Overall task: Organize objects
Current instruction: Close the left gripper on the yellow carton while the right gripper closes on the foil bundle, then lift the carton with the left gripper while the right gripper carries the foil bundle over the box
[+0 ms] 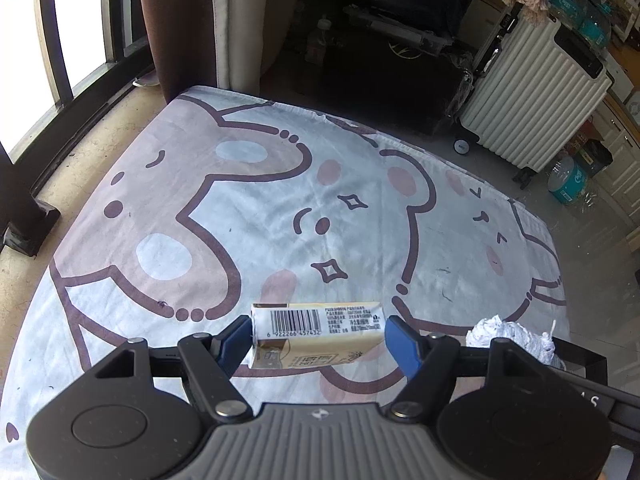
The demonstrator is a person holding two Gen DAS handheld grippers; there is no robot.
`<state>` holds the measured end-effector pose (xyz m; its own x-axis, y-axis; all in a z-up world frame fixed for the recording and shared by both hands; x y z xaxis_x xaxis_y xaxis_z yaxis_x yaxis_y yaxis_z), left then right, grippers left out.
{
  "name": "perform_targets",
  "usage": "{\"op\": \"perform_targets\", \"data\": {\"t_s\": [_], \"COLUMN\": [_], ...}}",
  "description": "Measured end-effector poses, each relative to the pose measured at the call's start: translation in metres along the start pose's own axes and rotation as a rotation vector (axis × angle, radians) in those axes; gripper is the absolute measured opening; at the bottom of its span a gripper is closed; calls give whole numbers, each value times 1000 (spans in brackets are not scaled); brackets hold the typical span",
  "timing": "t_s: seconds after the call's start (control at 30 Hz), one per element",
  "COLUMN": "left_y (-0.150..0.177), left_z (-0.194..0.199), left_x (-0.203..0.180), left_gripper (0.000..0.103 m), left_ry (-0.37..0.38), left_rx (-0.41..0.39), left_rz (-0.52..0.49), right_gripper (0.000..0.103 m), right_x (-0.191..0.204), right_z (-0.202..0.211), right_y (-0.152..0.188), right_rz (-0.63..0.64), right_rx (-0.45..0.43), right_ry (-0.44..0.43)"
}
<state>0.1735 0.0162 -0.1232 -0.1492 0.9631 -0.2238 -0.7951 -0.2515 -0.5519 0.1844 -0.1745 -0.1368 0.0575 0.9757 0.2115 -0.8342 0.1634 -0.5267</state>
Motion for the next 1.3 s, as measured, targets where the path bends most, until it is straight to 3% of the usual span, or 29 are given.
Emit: {"op": "perform_targets", "data": {"t_s": [0.53, 1.3], "left_y": [17, 20], "left_z": [29, 40], "left_x": [-18, -31], "left_gripper": [73, 73], "left_ry": [2, 35], "left_rx": [3, -10], "left_rz": [-117, -99], "right_gripper": [56, 56], "right_x": [-22, -42], "right_z": [50, 72], "right_y": [19, 20], "right_rz": [-5, -45], "right_rx": [-46, -91], "right_ry": [13, -5]}}
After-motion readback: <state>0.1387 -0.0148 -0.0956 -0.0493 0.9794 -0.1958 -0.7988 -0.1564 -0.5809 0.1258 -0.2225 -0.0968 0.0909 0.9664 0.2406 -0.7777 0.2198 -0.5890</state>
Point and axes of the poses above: each gripper's, at about its wrist camera, not at the fingertips, and z roughly against the way its jaws point, x to its left, y to its underside, the point moved 9 cm from there along -z, roughly the way its jaws point, and after that the axes turned 4 degrees about -x, right-handed, at the moved point
